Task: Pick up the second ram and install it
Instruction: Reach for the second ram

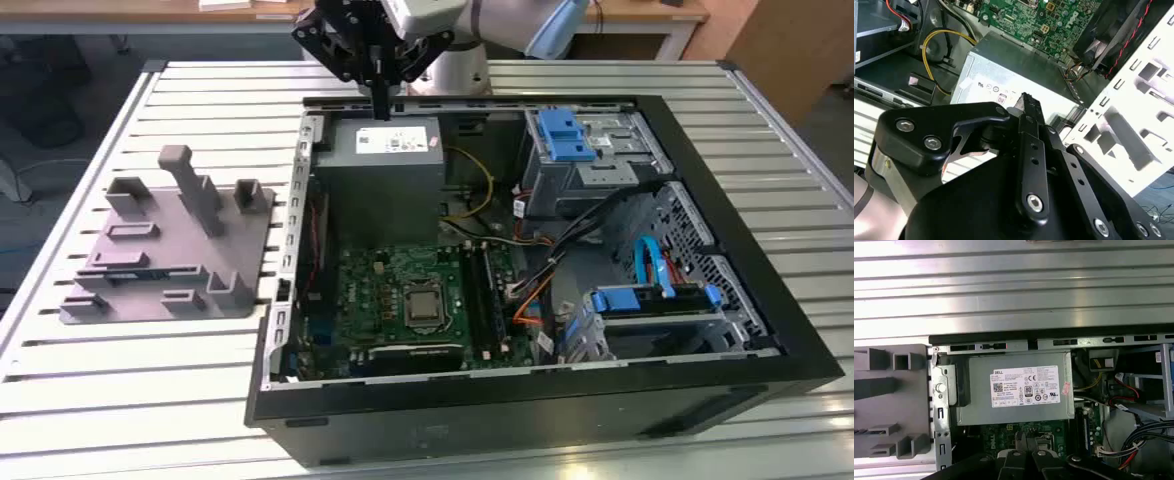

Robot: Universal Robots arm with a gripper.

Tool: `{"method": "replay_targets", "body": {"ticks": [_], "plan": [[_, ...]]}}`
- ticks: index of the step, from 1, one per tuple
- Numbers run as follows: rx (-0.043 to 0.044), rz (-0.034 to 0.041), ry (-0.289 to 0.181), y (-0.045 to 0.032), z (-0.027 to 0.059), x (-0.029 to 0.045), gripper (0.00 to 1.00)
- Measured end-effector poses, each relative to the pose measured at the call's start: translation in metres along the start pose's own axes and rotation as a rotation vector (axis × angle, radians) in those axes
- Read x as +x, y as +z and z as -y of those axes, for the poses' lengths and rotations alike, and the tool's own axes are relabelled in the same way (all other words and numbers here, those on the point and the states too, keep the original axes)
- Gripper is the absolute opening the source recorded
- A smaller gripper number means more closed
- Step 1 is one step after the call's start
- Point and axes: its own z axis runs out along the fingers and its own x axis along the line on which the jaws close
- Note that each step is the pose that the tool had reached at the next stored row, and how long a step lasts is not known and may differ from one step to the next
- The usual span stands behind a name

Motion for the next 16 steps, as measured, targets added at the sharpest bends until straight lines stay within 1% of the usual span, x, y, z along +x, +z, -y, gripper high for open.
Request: {"method": "replay_targets", "body": {"ticks": [5,7,9,13,16], "plan": [[0.0001,0.0000,0.000,-0.0001,0.0000,0.0004,0.10],[0.0001,0.0000,0.000,-0.0001,0.0002,0.0019,0.10],[0.0000,0.0000,0.000,-0.0002,0.0005,0.0070,0.10],[0.0001,0.0000,0.000,-0.0006,0.0017,0.0226,0.10],[0.0000,0.0000,0.000,-0.0007,0.0024,0.0315,0.10]]}}
